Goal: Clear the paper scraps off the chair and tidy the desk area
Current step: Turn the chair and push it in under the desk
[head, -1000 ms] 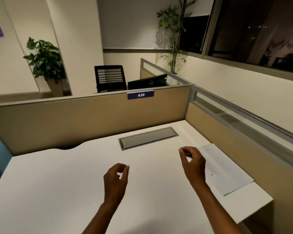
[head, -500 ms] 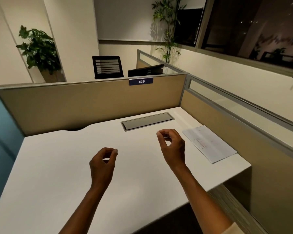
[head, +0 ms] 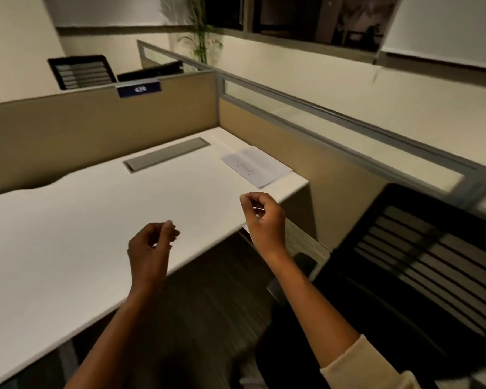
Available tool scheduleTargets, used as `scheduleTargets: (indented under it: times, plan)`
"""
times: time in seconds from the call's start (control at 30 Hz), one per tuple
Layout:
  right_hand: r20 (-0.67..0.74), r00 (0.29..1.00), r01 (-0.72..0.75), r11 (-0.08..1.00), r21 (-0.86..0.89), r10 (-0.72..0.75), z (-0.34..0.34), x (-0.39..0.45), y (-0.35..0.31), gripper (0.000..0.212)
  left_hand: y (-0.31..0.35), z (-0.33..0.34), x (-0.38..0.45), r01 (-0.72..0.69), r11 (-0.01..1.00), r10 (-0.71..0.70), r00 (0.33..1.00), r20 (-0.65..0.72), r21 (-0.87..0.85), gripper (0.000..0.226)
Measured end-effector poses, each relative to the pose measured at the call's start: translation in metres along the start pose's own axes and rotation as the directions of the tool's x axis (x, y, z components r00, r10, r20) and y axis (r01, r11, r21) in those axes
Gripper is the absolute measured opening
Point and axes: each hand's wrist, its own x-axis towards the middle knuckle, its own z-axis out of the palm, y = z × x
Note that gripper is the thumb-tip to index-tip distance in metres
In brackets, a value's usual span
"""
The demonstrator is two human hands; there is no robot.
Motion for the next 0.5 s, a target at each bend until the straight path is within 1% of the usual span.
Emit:
scheduleTargets:
  times: [0.1, 0.2, 0.3, 0.5]
  plan:
    - [-0.028, 0.998, -0.052, 0.998, -0.03, 0.051, -0.058, -0.039, 0.0, 0.003, 0.015, 0.031, -0.064, 0.023, 1.0, -0.023, 0.998, 0.063, 0.002, 0.018]
    - [-0.083, 0.995, -0.069, 0.996, -0.058, 0.064, -0.107, -0.067, -0.003, 0.008, 0.031, 0.058, -0.114, -0.013, 1.0, 0.01, 0.988, 0.151, 0.018, 0.02]
    - [-0.145, 0.986, -0.094, 0.993, -0.075, 0.082, -0.153, -0.095, -0.006, 0.014, 0.048, 0.08, -0.162, -0.02, 1.0, 0.021, 0.978, 0.209, -0.003, 0.022]
    - [-0.209, 0.973, -0.125, 0.987, -0.098, 0.102, -0.242, -0.155, -0.013, 0.006, 0.058, 0.097, -0.26, -0.023, 0.999, 0.032, 0.958, 0.286, -0.034, 0.017]
